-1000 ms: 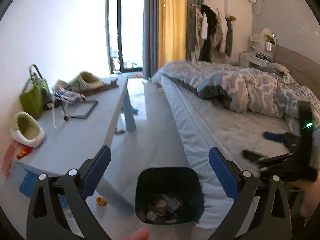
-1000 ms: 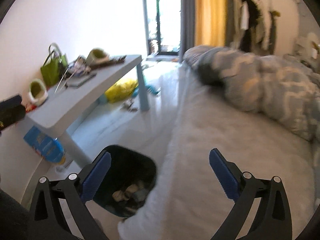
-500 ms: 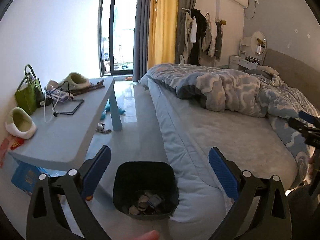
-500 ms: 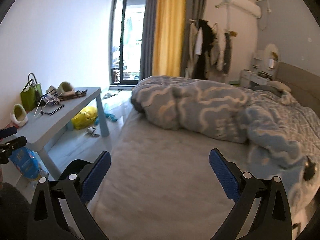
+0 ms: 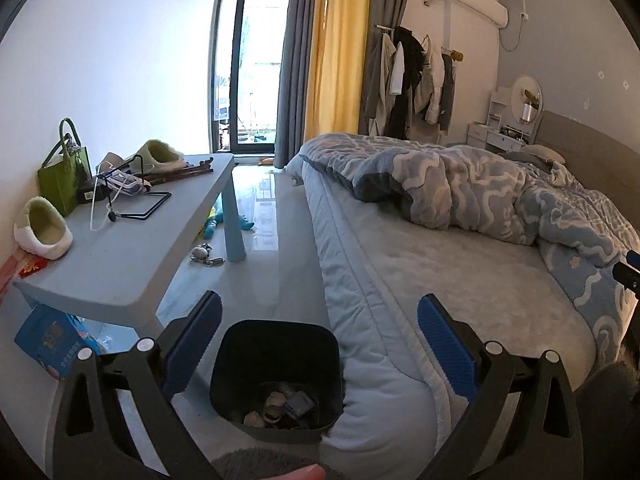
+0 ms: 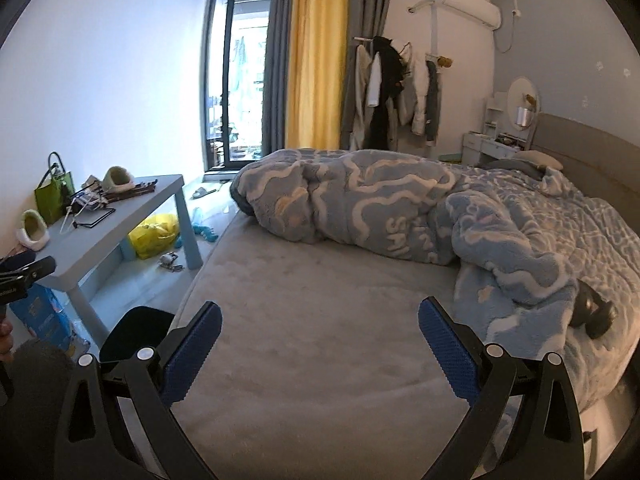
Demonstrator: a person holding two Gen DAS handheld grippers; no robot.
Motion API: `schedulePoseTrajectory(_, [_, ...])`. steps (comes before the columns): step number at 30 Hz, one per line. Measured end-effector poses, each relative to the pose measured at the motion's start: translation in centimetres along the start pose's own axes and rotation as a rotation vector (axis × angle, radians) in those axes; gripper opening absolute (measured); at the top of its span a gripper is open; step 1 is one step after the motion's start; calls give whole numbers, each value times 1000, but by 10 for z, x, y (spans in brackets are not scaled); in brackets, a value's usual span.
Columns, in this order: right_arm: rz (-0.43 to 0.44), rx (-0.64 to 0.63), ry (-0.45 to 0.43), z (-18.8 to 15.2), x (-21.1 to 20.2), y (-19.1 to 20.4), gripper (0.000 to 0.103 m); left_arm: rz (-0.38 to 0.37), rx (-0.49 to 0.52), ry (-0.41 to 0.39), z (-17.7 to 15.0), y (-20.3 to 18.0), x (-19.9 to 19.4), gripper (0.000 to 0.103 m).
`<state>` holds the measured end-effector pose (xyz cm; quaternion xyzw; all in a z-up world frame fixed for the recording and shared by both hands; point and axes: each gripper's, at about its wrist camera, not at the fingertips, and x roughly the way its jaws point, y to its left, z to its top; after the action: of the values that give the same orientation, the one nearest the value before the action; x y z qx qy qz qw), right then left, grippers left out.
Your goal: Collect trash
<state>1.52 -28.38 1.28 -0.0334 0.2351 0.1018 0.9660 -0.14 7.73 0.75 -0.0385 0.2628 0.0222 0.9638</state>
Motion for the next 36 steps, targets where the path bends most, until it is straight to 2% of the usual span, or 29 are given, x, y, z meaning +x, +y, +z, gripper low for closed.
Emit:
schedulePoseTrajectory(4, [71,28,40,-2,8,-6,100,11,8,59,-5,-3,13,100])
schedulePoseTrajectory(7, [94,49,28,-2,5,-6,100,21,-2,72,-8,-2,13,100])
schedulePoseTrajectory(36, [87,24,33,-3,3,4,100,10,18,70,-9,-7,13,100])
